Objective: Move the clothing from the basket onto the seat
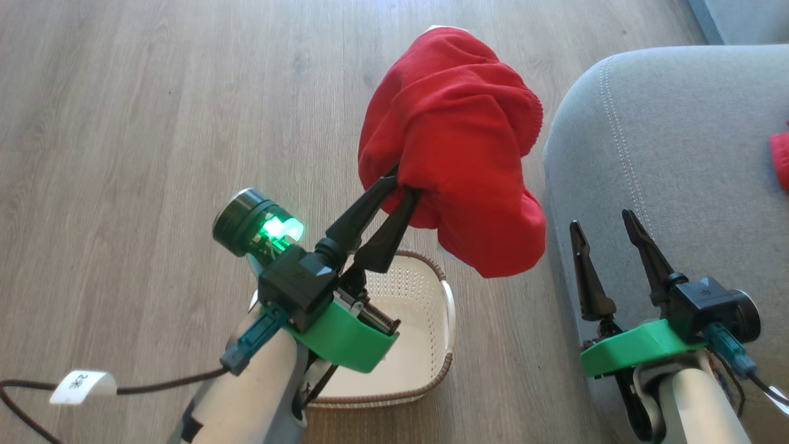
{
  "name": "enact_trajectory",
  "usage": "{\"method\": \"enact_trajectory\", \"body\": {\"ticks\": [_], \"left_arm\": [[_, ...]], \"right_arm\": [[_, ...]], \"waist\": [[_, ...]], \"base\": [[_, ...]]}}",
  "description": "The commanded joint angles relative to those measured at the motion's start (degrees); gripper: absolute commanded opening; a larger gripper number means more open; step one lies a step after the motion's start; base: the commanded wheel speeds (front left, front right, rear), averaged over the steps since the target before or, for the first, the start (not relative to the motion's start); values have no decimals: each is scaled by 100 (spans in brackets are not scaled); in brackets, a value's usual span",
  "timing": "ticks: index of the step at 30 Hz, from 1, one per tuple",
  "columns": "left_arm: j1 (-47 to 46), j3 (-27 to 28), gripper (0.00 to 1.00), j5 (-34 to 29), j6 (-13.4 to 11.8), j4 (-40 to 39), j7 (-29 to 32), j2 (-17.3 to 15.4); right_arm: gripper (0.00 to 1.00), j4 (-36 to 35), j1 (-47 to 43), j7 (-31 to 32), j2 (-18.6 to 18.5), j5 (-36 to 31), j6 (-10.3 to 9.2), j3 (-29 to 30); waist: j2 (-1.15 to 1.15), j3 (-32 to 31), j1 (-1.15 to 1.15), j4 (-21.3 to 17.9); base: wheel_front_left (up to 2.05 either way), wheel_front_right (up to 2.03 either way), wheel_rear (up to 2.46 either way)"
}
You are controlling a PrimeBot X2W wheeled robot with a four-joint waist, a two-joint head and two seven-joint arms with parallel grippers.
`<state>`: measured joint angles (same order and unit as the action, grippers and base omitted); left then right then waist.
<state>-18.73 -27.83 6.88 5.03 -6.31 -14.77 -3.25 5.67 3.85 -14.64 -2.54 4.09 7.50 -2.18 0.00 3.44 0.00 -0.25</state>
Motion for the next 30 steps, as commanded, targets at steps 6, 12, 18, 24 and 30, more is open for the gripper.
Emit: {"method": "enact_trajectory", "body": {"ticks": [6, 12, 18, 24, 30], "left_arm": [[-218, 274, 0, -79, -14, -185, -23, 36], [-254, 439, 0, -92, 13, -67, -23, 36], [-295, 699, 0, -149, 50, 119, -23, 30], [-345, 821, 0, -224, 100, 184, -23, 22], [-362, 750, 0, -241, 132, 195, -23, 26]], "right_arm": [[100, -456, 60, -36, -33, 124, -1, -213], [100, -843, 74, -36, -119, 171, -1, -496], [100, -1369, 20, -36, -763, 590, -1, -1511], [100, -1694, 96, -36, -1330, 863, -1, -2393], [100, -1713, 195, -36, -1122, 858, -1, -2366]], "waist": [[0, 55, 0, -19], [0, 138, 0, -8], [0, 178, 0, -2], [0, 200, 0, -22], [0, 177, 0, 3]], "base": [[0, 0, 0], [0, 0, 0], [0, 0, 0], [0, 0, 0], [0, 0, 0]]}}
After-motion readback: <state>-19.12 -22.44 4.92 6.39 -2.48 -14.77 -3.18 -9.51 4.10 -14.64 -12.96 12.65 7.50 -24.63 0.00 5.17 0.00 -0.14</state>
